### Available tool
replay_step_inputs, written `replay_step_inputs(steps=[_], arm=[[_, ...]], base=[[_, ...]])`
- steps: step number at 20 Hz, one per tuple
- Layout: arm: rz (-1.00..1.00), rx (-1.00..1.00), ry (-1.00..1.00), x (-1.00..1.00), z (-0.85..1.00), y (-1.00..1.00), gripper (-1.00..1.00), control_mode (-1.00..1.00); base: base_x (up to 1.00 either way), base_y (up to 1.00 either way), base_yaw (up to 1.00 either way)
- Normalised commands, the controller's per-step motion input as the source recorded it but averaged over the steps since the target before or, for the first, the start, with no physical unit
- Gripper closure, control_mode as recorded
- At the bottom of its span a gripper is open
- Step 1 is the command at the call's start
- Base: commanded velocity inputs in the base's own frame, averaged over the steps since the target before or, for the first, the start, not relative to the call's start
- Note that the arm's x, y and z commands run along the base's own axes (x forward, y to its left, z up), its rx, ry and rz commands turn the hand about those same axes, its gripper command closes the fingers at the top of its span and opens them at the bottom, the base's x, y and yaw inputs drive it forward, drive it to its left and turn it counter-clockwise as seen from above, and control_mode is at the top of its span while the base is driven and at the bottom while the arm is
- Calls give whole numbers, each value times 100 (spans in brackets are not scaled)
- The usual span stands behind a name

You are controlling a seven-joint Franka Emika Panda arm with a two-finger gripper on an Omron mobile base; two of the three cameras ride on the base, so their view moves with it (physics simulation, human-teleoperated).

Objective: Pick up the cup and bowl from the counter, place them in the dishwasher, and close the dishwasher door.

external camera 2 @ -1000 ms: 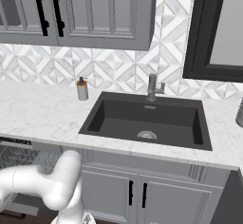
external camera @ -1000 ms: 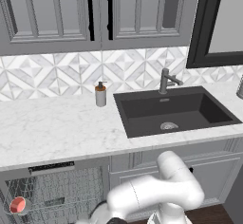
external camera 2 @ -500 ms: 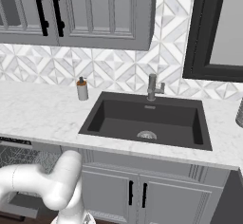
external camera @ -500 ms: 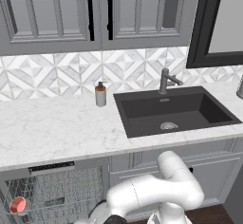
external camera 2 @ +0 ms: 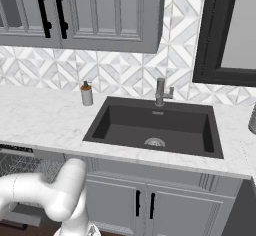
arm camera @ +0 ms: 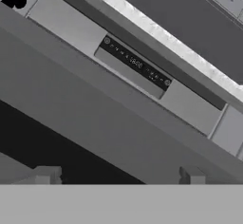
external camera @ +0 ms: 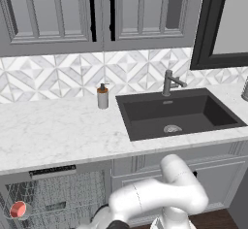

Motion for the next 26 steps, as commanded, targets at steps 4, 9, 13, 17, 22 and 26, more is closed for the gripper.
replay_step_inputs(steps=[4, 9, 13, 17, 22, 26], arm=[[0, -3, 14, 100, 0, -50, -100, -100], [0, -5, 24, 100, 2, -49, -100, -100], [0, -7, 22, 100, 10, -50, -100, -100], [0, -6, 24, 100, 0, -52, -100, -100], [0, -4, 21, 100, 0, -50, -100, -100], [0, -5, 14, 100, 0, -56, -100, -100]], base=[[0, 0, 0], [0, 0, 0], [0, 0, 0], [0, 0, 0], [0, 0, 0], [0, 0, 0]])
